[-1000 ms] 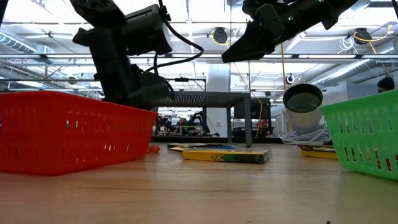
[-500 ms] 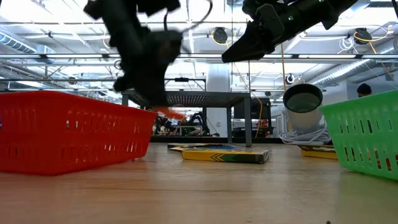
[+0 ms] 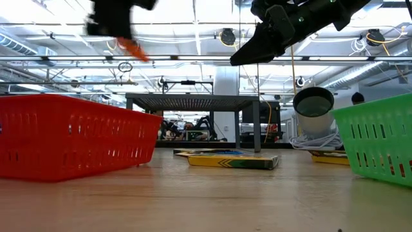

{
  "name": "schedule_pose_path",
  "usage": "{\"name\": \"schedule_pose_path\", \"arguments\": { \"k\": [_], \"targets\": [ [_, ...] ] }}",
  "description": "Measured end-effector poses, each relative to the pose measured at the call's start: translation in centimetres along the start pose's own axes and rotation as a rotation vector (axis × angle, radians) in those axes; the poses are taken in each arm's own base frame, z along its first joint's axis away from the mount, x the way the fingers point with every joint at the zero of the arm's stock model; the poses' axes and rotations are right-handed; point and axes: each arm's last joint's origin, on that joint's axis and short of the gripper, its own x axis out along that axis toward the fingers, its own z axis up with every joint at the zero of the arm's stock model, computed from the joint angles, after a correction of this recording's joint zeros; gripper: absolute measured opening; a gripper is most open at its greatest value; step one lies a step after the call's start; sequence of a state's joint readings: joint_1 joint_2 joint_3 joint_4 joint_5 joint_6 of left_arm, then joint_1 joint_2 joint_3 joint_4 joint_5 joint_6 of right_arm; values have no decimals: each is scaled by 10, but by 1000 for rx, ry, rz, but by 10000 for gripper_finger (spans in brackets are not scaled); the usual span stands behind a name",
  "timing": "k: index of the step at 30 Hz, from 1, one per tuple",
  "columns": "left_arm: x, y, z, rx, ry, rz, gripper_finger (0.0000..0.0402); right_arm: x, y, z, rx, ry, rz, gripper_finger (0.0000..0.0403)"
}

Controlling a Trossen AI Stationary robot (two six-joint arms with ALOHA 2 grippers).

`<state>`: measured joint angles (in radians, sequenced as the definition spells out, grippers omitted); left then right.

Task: Pick & Place Office Desk Supplies
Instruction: Put the top orange spring keychain into the blue basket

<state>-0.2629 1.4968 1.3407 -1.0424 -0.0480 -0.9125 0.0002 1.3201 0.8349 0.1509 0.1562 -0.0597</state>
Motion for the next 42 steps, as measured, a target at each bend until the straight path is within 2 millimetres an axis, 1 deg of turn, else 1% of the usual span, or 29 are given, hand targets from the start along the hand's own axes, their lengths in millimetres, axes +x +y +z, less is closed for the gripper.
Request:
{"name": "schedule_pose_path", "arguments": {
  "k": [5,9,12,14,18,20,24,27,29,33,38,40,42],
  "targets": [
    [-22,-2,-34,-104,220,18,6,0,0,0,0,1,0,132],
    [-28,-6,-58,-168,325,51,16,0,0,0,0,2,0,132],
    [-31,-7,-72,-205,366,113,9,0,0,0,0,2,0,132],
    [-32,-8,-79,-223,361,141,6,0,0,-3,0,-2,0,132],
    [-33,-7,-89,-253,349,198,16,1,1,-7,0,0,0,132],
    [-27,-5,-95,-268,364,230,18,1,0,-6,3,-16,-1,132],
    [-5,3,-110,-286,420,284,7,1,1,-6,4,-24,1,132],
    [16,4,-117,-283,431,224,8,1,1,-6,9,-24,2,132],
    [26,7,-120,-289,433,173,17,1,1,-5,22,-26,2,132],
    [45,18,-129,-305,472,202,18,1,1,-5,25,-28,2,132],
    [52,26,-134,-316,505,234,6,1,1,-5,25,-28,2,132],
    [52,26,-133,-318,503,232,13,1,1,-5,25,-28,2,132],
    [52,26,-133,-320,499,233,30,1,1,-5,25,-28,1,132]
  ]
}}
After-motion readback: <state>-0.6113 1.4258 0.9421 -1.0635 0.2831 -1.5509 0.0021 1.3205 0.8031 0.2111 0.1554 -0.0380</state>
